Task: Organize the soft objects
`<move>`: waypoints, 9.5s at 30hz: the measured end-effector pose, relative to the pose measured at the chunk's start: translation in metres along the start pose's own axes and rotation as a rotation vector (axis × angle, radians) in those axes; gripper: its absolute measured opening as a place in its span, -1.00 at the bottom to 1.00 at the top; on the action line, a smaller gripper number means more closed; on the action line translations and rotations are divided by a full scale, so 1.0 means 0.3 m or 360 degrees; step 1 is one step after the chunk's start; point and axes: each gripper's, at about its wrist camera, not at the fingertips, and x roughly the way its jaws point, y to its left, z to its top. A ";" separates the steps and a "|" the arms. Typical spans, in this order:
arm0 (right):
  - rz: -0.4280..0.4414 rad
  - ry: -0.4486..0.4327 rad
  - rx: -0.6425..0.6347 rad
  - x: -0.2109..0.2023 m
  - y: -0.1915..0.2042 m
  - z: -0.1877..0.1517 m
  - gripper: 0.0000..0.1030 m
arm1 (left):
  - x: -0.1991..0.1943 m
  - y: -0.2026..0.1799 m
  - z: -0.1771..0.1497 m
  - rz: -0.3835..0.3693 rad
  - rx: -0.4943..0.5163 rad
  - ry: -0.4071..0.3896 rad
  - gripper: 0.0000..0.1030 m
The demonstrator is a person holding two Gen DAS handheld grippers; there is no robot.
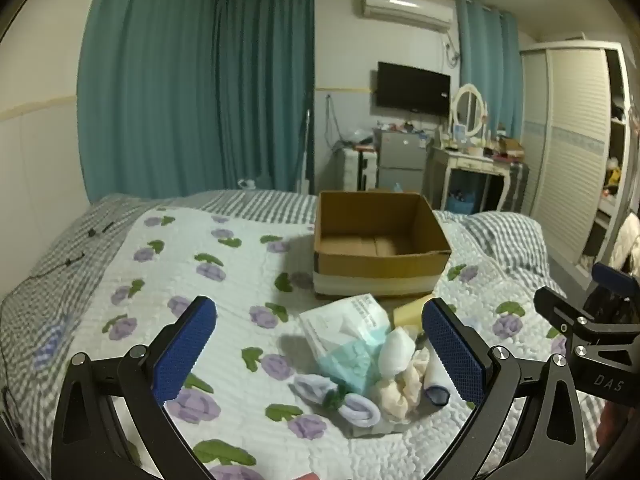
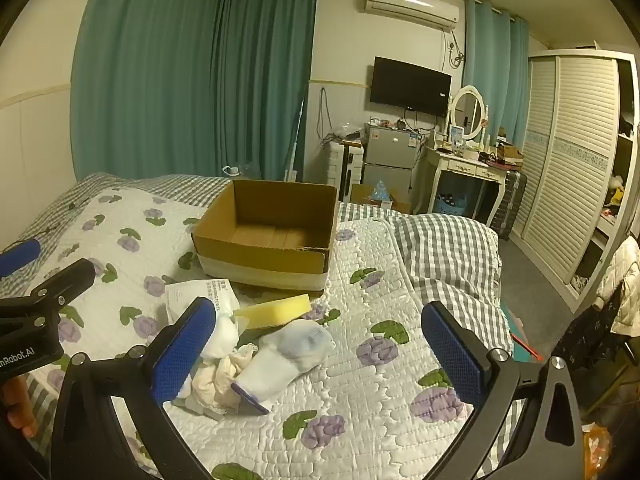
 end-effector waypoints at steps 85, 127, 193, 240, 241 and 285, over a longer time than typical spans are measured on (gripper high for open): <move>0.0020 -0.0007 -0.0014 -0.010 0.018 -0.011 1.00 | -0.012 0.000 0.022 0.0022 0.0030 0.0000 1.00; 0.0253 0.0528 -0.0089 0.484 -0.064 -0.057 -0.08 | 0.625 -0.039 -0.145 -0.0049 0.0098 0.0770 0.64; 0.0235 0.0221 -0.0266 0.994 0.025 0.486 -0.16 | 1.009 -0.153 0.373 -0.0049 0.0374 0.0451 -0.81; 0.0172 0.0146 -0.0238 -0.056 0.027 0.227 1.00 | 0.142 0.099 0.112 -0.0052 -0.0013 0.0331 0.93; 0.0178 0.0178 -0.0230 -0.032 0.036 0.185 1.00 | 0.164 0.101 0.076 -0.0045 -0.0025 0.0361 0.93; 0.0394 0.0672 -0.0215 0.344 0.066 -0.211 -0.62 | 0.447 -0.021 -0.313 -0.0106 0.0177 0.0915 -0.44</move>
